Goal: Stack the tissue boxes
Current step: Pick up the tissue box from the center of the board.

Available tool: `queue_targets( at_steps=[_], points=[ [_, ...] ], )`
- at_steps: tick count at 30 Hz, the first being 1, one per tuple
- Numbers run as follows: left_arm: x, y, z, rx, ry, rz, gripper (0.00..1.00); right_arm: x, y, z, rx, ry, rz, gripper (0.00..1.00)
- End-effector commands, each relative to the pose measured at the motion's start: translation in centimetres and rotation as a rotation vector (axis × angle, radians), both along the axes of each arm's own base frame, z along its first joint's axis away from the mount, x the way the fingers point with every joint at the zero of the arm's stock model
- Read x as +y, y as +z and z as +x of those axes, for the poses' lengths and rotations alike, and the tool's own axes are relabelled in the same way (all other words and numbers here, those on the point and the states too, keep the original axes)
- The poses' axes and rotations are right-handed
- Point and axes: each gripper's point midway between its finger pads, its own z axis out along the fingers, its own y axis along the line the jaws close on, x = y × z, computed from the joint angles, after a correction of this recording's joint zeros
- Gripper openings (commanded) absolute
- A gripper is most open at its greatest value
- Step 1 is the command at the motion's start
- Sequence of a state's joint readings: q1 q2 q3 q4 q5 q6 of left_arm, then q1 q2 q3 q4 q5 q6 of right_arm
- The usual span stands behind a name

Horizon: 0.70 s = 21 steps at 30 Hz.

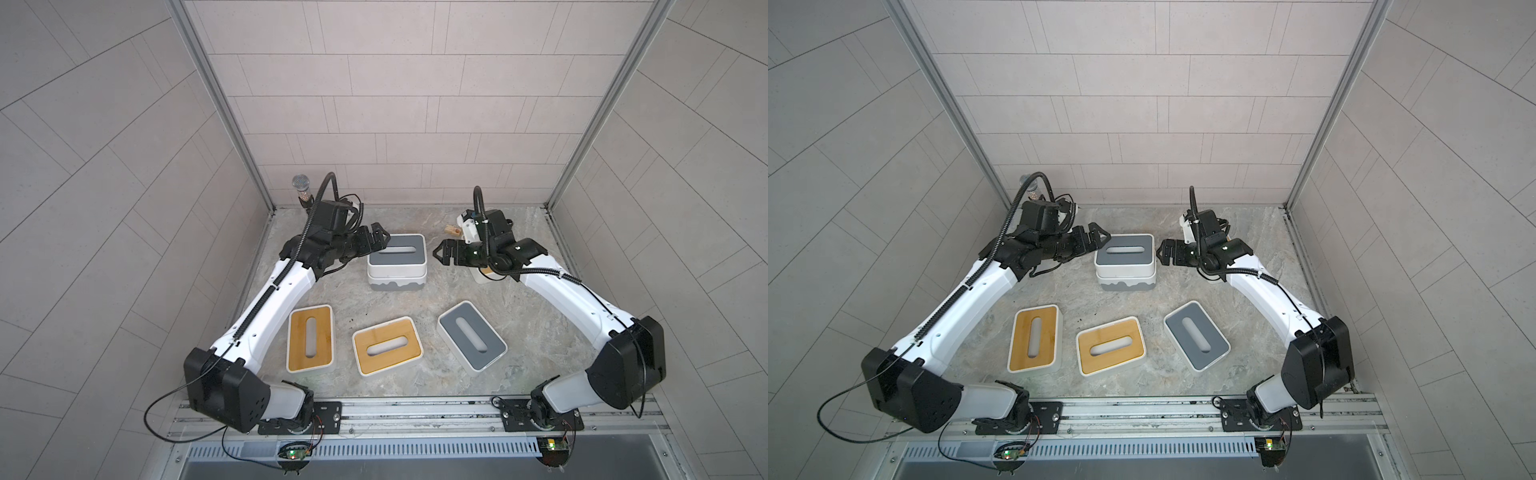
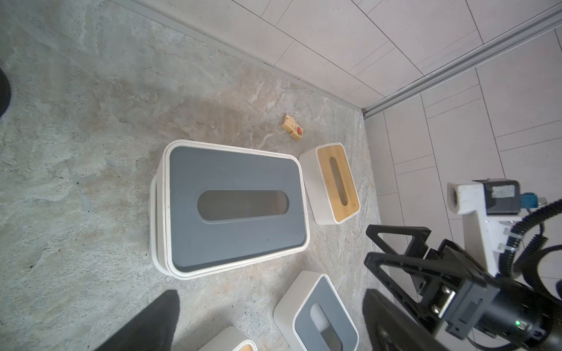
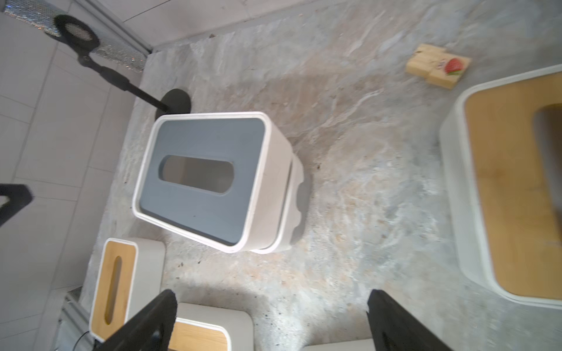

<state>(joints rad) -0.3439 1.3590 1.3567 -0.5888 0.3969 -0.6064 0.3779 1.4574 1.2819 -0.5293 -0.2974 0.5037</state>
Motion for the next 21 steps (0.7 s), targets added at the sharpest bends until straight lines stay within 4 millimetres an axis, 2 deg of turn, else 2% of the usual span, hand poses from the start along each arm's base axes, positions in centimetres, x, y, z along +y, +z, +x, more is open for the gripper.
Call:
queue_targets(
  at_steps=[1, 4, 6, 9, 16, 21],
  points=[
    [0.2, 0.8, -1.4, 0.017, 0.003, -0.043, 1.00, -4.3, -2.7, -0.1, 0.038, -0.078, -0.171, 1.00],
    [0.3, 1.2, -1.9, -0.016, 0.004, -0.071, 1.00, -6.3, -3.8, 0.8, 0.034, -0.132, -0.249, 0.99],
    [1.0, 1.1, -1.7, -0.032, 0.039, -0.069, 1.00, -7.5, -4.9, 2.0, 0.051, -0.172, -0.286, 1.00],
    [1.2, 1.0, -1.4, -0.013, 0.049, -0.092, 1.00, -8.9, -6.2, 3.3, 0.094, -0.227, -0.282, 1.00],
    [0.5, 0.2, -0.6, 0.013, 0.024, -0.162, 1.00, -10.2, -9.0, 5.9, 0.158, -0.251, -0.303, 1.00],
    [2.0, 0.2, -0.2, 0.002, 0.074, -0.150, 1.00, -11.2, -10.8, 7.6, 0.202, -0.278, -0.277, 0.99]
  ],
)
